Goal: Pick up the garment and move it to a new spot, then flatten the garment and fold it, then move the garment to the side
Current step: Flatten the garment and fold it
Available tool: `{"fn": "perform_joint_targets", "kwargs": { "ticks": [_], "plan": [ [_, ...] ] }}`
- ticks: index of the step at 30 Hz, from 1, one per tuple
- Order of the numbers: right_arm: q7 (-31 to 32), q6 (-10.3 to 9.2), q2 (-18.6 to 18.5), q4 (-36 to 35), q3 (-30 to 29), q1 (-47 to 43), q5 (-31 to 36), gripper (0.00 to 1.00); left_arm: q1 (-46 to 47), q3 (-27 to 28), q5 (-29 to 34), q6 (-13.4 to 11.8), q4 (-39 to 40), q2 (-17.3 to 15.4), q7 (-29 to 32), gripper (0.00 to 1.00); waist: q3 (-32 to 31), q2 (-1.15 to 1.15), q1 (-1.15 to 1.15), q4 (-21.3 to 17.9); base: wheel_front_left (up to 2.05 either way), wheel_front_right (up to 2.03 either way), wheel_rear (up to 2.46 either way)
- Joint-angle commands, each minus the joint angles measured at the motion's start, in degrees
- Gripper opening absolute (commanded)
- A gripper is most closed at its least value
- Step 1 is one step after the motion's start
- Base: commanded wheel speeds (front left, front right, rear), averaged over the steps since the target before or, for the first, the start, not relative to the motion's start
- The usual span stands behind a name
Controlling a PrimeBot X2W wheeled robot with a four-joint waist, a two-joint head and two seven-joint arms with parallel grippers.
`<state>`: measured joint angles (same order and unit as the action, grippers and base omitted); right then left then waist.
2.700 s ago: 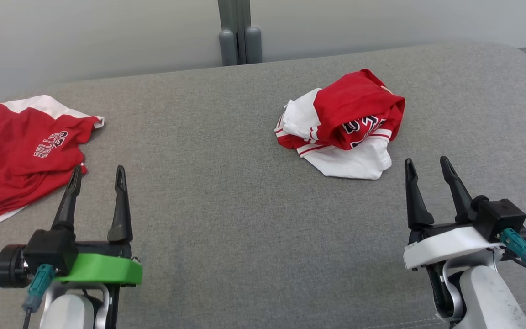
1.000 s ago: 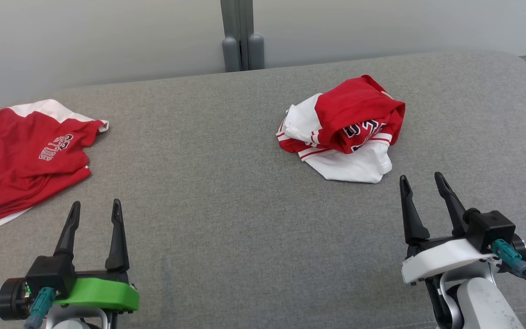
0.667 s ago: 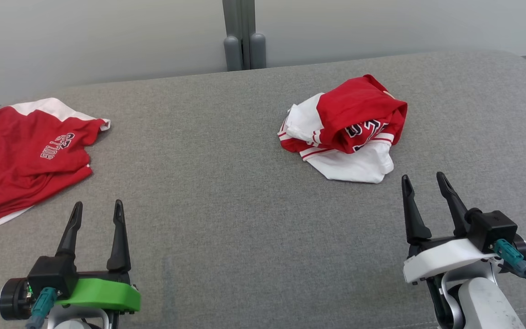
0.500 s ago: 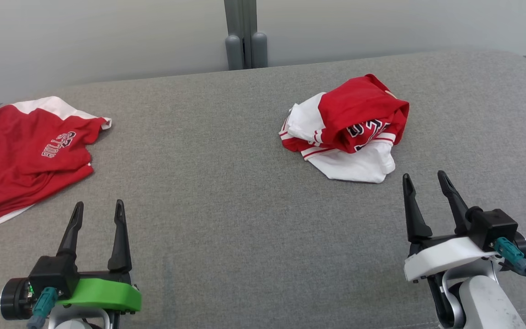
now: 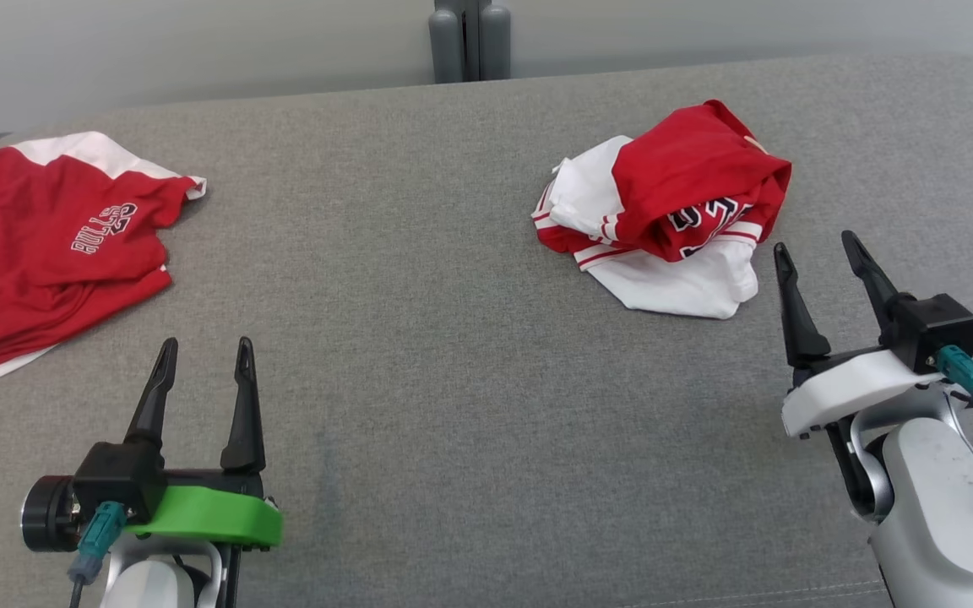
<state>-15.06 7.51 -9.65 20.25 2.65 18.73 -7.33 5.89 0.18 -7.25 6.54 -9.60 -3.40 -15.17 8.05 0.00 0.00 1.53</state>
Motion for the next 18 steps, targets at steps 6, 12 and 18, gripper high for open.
{"fn": "perform_joint_targets", "kwargs": {
  "ticks": [6, 12, 18],
  "plan": [
    [-0.1, -0.05, -2.6, 9.9, 1.1, 6.0, 0.1, 1.0, 3.4, -1.5, -0.2, 0.3, -0.1, 0.3, 0.0, 1.0, 4.7, 0.0, 0.0, 2.5, 0.0, 0.0, 0.0],
    [-0.2, -0.06, -3.7, 20.5, 3.8, 11.5, -0.7, 1.0, 5.3, -3.1, -0.9, 0.2, -0.5, 0.5, 0.0, 1.0, 7.2, 0.0, 0.0, 4.1, 0.0, 0.0, 0.0],
    [-0.2, -0.06, -4.4, 28.4, 6.0, 15.7, -1.4, 1.0, 6.5, -5.1, -2.0, -0.5, -0.9, 0.5, 0.0, 1.0, 8.8, 0.0, 0.0, 5.7, 0.0, 0.0, 0.0]
  ]
}}
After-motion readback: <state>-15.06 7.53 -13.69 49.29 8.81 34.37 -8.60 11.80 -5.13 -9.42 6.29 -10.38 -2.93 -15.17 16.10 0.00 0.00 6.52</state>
